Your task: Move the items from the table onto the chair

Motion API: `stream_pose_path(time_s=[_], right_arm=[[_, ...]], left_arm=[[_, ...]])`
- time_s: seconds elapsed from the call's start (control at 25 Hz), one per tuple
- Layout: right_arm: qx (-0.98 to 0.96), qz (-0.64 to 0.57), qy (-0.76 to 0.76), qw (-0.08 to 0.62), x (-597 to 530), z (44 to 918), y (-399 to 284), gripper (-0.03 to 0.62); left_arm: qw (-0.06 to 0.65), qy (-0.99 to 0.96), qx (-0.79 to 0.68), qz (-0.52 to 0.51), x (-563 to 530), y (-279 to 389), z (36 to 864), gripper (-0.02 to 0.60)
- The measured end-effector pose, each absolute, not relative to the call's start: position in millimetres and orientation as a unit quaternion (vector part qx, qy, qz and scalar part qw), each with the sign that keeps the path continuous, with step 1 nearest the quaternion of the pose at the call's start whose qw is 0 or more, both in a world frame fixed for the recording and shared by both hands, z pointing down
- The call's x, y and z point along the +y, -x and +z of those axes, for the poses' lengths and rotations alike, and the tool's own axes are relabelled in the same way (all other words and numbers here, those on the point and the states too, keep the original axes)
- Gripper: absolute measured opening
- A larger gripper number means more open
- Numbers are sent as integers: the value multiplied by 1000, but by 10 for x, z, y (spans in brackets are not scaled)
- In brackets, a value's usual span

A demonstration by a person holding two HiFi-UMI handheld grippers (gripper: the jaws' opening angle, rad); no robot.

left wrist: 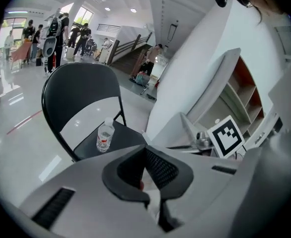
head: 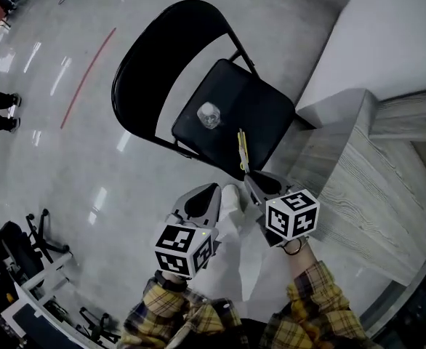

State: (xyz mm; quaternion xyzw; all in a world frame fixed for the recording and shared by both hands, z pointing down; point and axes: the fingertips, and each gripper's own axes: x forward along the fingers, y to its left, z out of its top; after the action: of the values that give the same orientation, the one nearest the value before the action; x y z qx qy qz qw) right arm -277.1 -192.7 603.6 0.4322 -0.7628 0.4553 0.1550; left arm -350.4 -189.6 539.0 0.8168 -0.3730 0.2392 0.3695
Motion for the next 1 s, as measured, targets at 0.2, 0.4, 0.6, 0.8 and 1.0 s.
stream_pose_path(time_s=[0.2,0.4,0.6,0.8,1.0], right_arm=[[-732,477,-456,171,-2203,6795,2926,54],[-683,505,-496,180,-2330,7554,2942,54],[-650,525,-513,195,-2452,8155,2905,54],[-637,519,-518,236,-2549,8549,2900,55],[-623,528,-518,255,-2511,8725,2921,55]], left_arm=[[412,-789,-390,237,-1964,3748,6027,3],[445,-767,-394,243,-1997,3797,6570,3],[462,-749,-403,251,-1951,3911,6869,3],[466,-737,-401,279,-1778,4104,7068,3],[470,-732,-400,288,-1734,4219,7135,3]])
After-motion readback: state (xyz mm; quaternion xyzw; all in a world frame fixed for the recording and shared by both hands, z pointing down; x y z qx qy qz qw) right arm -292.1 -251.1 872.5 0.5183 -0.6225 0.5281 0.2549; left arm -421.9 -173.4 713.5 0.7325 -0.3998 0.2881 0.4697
